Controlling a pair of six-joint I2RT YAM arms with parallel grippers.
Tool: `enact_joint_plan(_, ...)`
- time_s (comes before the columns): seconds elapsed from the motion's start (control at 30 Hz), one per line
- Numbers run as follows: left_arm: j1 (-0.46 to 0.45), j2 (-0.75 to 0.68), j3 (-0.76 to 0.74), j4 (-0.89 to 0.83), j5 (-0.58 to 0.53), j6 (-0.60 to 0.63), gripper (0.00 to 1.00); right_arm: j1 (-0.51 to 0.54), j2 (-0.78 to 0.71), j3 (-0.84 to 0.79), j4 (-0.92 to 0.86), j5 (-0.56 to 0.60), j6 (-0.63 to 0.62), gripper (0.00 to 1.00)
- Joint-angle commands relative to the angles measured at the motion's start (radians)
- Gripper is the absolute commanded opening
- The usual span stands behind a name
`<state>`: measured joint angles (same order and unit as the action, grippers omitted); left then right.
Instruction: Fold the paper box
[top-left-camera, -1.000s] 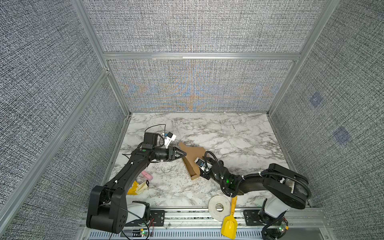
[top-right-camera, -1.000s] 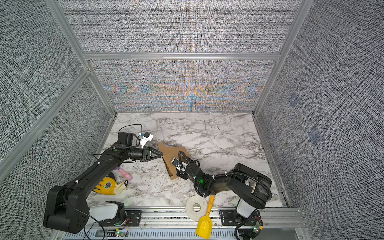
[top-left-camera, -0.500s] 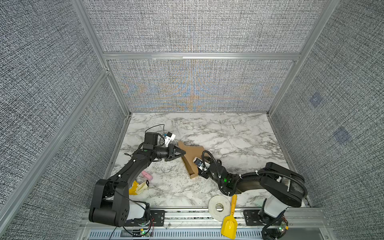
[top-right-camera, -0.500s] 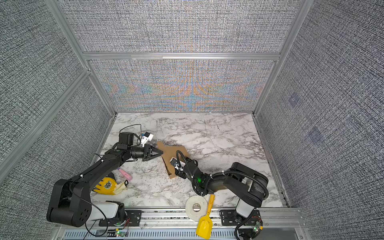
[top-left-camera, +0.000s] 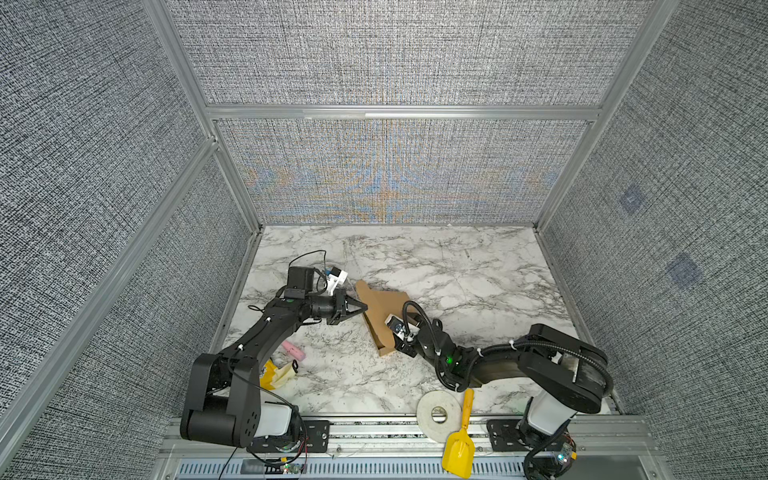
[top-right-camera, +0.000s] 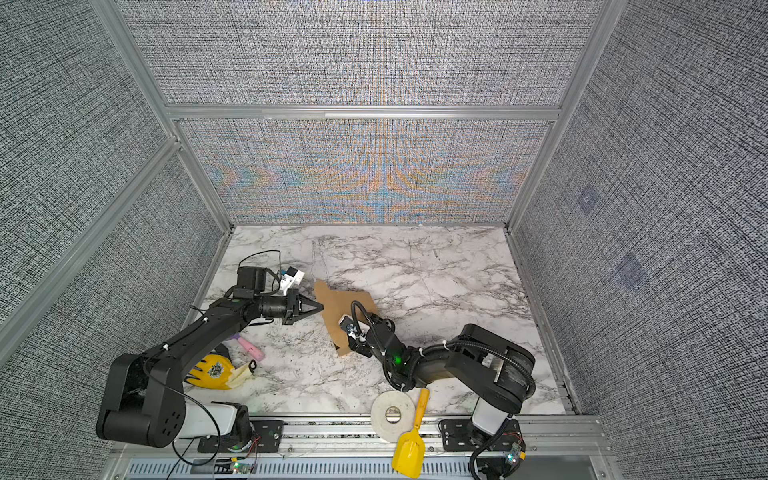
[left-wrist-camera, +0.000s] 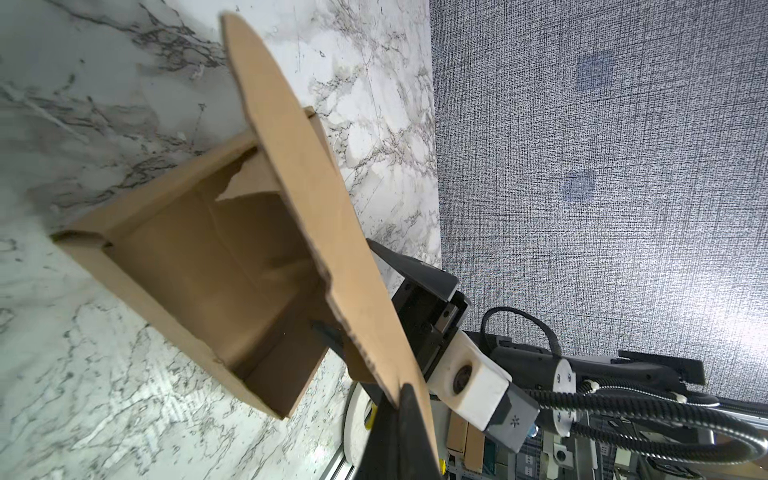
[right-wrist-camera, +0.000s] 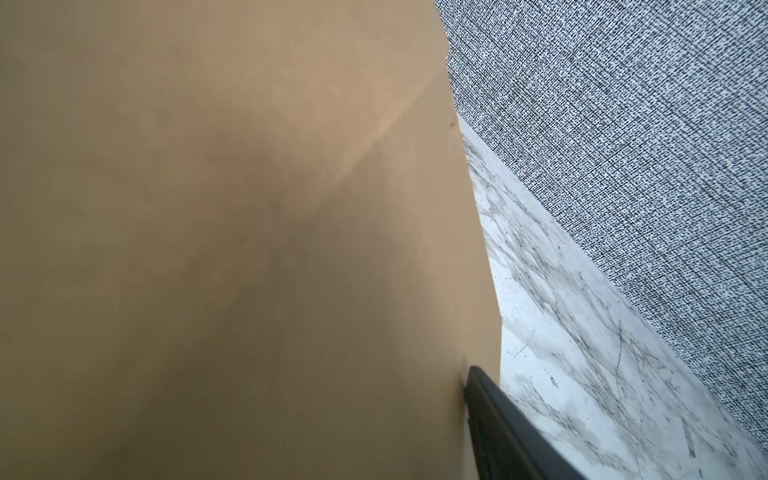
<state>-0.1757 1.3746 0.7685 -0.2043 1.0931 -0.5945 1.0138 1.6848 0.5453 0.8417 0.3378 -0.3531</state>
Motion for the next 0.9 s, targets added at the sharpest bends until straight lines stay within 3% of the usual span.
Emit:
enact_joint_plan(0.0, 0.004, -0.001, -0.002, 0.023, -0.027, 0.019, 0.03, 0.007, -0.009, -0.014, -0.029, -0.004, 0.002, 0.74)
enact_joint_plan(0.37, 0.011, 0.022, -0.007, 0.012, -0.054, 0.047, 0.04, 0.017, -0.117, -0.115, 0.013, 0.009, -0.037, 0.84)
enact_joint_plan(0.6, 0.012, 0.039, -0.006, 0.005, -0.063, 0.062, 0.04, 0.027, -0.191, -0.151, -0.024, -0.031, -0.049, 0.84)
enact_joint_plan(0.87, 0.011, 0.053, -0.032, 0.009, -0.082, 0.077, 0.04, 0.025, -0.433, -0.206, -0.180, -0.085, -0.004, 0.84)
